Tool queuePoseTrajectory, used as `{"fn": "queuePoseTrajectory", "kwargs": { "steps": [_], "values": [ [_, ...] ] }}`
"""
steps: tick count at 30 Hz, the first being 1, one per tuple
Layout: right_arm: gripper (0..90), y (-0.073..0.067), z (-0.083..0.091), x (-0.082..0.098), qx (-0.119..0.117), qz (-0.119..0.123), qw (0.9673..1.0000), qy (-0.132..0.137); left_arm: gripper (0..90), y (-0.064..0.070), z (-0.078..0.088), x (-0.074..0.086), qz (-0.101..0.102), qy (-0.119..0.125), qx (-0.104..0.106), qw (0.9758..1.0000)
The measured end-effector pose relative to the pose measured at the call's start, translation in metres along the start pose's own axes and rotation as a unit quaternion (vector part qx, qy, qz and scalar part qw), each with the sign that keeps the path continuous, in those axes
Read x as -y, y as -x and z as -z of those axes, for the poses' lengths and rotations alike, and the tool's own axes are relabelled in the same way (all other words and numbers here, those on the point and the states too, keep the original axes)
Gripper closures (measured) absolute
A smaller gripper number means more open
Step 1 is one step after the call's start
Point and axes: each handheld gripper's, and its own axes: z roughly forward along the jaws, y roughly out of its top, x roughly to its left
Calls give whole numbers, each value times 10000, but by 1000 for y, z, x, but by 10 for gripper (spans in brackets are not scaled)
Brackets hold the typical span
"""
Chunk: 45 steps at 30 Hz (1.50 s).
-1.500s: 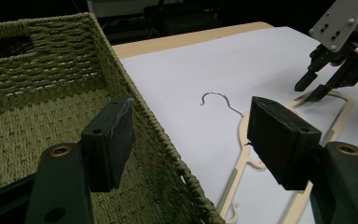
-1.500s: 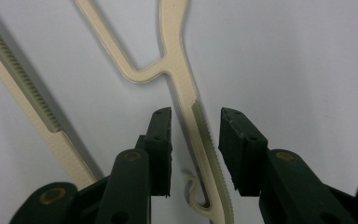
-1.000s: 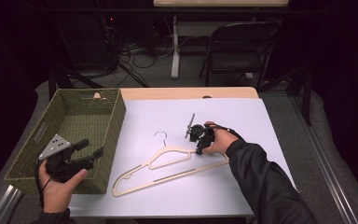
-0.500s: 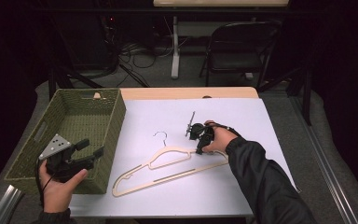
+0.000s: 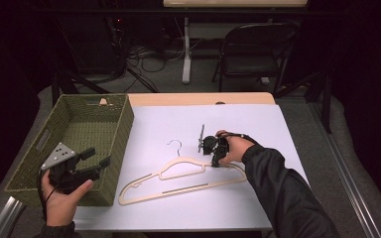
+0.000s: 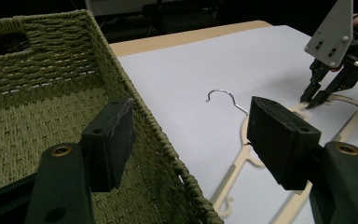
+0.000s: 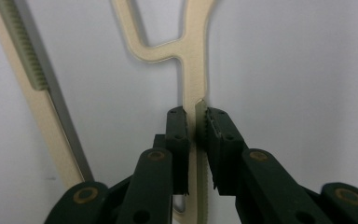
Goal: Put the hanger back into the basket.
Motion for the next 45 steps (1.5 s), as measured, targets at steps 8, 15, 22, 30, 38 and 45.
{"fn": "queuePoseTrajectory", "kwargs": {
  "steps": [8, 15, 22, 30, 38, 45],
  "values": [
    [801, -4, 2, 2, 22, 53, 10000, 33, 319, 3, -2, -1, -26, -12, 34, 10000],
    [802, -12, 10, 4, 303, 123, 9994, 141, 324, 7, -3, -1, -79, -11, 90, 9999],
    [801, -27, 23, 8, 778, 294, 9961, 293, 329, 24, -6, -8, -291, -1, 327, 9990],
    [801, -59, 42, 24, 1628, 745, 9830, 411, 375, 61, -33, -14, -526, -268, 897, 9942],
    [801, -73, 50, 34, 1983, 891, 9746, 532, 406, 83, -84, -11, -586, -908, 1213, 9867],
    [801, -78, 50, 39, 2098, 973, 9715, 527, 483, 83, -128, 2, -451, -1634, 1454, 9747]
  ]
}}
